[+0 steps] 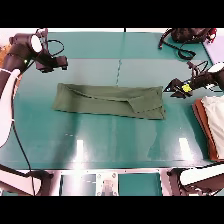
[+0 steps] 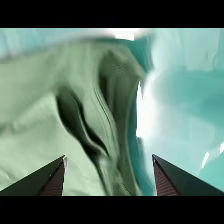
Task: Fold the shirts.
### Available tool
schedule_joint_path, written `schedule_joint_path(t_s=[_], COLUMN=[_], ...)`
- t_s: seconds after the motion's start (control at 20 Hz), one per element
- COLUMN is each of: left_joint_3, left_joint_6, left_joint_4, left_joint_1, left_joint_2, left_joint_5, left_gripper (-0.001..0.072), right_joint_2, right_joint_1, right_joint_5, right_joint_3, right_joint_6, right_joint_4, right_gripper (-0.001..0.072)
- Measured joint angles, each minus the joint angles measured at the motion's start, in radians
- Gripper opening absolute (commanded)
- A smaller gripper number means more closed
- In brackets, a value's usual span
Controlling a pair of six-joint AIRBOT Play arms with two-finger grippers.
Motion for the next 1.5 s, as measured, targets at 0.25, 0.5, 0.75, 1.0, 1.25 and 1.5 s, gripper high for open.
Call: schedule_joint_path(t_s=[0.25, 0.5, 0.75, 1.0, 1.25, 1.5], left_joint_3=[0.016, 0.019, 0.019, -0.007, -0.174, -0.303], left_joint_6=[0.017, 0.041, 0.117, 0.178, 0.231, 0.252], left_joint_4=[-0.018, -0.087, -0.224, -0.393, -0.512, -0.583], left_joint_1=[0.0, 0.0, 0.0, -0.005, -0.129, -0.355], left_joint_2=[0.0, 0.0, 0.0, -0.005, -0.007, -0.051], left_joint_5=[-0.083, -0.105, -0.109, -0.06, 0.131, 0.466], left_gripper=[0.0694, 0.0565, 0.0023, 0.0024, 0.0023, 0.0023], right_joint_2=[-0.066, -0.169, -0.222, -0.219, -0.113, 0.03], right_joint_1=[-0.021, -0.004, 0.042, 0.057, 0.062, 0.067], right_joint_5=[0.04, 0.071, 0.028, 0.032, 0.122, 0.272], right_joint_3=[-0.023, -0.029, -0.029, 0.008, 0.105, 0.249], right_joint_6=[-0.126, -0.177, -0.192, -0.192, -0.166, -0.116], right_joint_4=[0.08, 0.166, 0.166, 0.158, 0.154, 0.238], right_gripper=[0.0602, 0.06, 0.0015, 0.0013, 0.0014, 0.0014])
